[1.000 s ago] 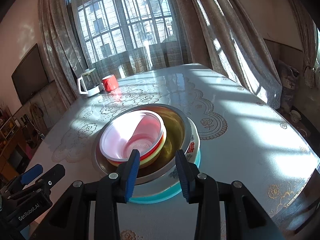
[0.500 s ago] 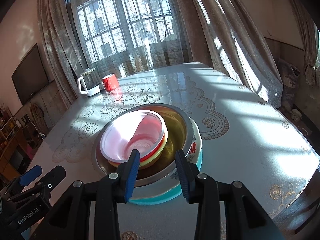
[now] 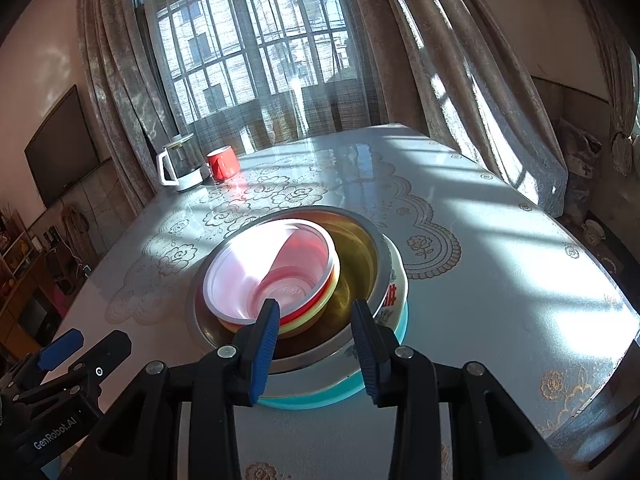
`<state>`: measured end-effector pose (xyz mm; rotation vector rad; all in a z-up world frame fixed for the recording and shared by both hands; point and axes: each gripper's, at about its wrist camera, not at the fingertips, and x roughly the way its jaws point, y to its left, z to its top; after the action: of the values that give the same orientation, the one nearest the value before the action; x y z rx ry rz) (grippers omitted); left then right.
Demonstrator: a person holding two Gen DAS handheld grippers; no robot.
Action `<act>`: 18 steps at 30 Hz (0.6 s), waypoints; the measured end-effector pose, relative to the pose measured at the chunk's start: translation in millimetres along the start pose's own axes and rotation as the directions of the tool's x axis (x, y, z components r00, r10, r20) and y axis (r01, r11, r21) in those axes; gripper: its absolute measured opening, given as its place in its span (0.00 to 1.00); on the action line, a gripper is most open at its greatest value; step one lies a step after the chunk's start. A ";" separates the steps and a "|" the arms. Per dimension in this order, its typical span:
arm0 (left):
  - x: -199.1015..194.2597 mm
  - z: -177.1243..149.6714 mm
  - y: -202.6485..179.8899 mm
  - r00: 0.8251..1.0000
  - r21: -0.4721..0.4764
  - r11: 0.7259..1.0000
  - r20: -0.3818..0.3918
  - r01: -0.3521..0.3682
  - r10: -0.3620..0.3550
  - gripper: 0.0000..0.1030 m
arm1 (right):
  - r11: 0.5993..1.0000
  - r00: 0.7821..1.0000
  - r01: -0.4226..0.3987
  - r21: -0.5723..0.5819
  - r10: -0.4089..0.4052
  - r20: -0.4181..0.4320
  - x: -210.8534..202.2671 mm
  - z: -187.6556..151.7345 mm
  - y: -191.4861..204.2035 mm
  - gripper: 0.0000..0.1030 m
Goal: Organize plates and bowls
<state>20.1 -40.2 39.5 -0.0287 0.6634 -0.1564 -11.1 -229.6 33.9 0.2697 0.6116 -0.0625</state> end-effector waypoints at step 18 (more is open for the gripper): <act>-0.7 0.2 0.9 1.000 0.002 1.000 -0.001 0.002 -0.002 0.83 | 1.000 1.000 -0.001 -0.002 0.001 0.007 -2.0 0.0 0.4 0.36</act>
<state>19.7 -39.2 40.1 -0.0276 0.6640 -0.1589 -12.7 -229.3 35.1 0.2681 0.6046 -0.0622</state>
